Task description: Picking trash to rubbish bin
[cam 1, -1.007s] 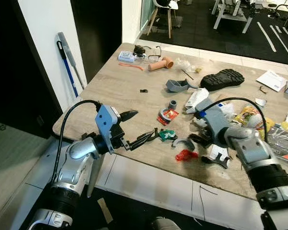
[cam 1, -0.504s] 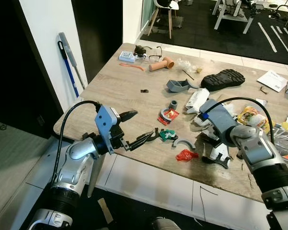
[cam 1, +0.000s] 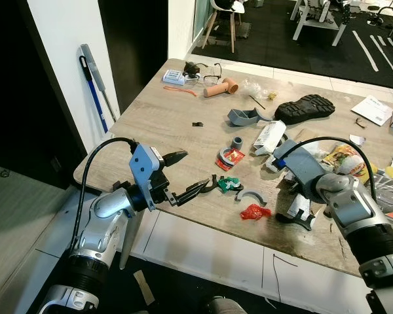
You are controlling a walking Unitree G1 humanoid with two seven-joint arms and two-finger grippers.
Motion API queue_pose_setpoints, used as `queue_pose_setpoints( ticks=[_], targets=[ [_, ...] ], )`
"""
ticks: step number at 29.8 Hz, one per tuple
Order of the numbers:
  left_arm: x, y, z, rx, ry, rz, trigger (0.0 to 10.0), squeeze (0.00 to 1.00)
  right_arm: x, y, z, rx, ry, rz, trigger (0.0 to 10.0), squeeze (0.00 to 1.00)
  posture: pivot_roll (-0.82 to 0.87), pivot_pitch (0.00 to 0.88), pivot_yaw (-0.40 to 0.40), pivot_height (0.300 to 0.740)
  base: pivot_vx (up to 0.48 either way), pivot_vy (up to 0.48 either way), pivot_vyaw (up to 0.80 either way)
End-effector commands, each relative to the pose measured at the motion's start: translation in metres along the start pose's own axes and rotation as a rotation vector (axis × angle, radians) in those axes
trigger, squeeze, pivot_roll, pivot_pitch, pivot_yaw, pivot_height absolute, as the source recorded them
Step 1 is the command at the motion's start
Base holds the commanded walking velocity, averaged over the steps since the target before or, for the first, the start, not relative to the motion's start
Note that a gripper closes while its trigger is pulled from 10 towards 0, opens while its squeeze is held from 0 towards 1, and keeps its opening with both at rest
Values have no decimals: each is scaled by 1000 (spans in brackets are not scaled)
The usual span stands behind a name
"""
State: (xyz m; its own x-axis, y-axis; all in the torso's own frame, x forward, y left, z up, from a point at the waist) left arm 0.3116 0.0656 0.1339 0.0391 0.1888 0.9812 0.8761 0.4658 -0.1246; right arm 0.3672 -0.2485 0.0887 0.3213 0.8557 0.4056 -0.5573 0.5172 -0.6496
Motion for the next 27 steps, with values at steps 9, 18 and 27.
queue_pose_setpoints(
  ticks=[9,18,27],
  targets=[
    [0,0,1,-7,8,-11,10000,0,11,2,0,13,-65,-47,0,0,-40,0,-30,740,0,0,0],
    [6,2,1,8,-34,4,10000,0,72,-22,17,-10,-393,-338,0,0,-40,0,-30,740,0,0,0],
    [31,7,0,49,-139,35,10000,0,114,-39,42,21,-687,-553,0,0,-39,0,-32,740,0,0,0]
  ],
)
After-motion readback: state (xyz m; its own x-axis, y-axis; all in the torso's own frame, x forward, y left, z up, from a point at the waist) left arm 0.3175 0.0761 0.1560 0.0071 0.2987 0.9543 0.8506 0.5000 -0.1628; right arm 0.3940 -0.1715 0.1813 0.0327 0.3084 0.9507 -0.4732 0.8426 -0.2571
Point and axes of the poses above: a point about 5 cm out from each wrist's last joint towards the gripper, its own z axis pointing back from the gripper into the wrist, its own x axis along the axis of the wrist's last joint, y = z × x, the point moved 5 cm from there along -z, pointing out of the wrist towards the gripper, and after that the axes turned 15 degrees about z, right-handed, at the moved point
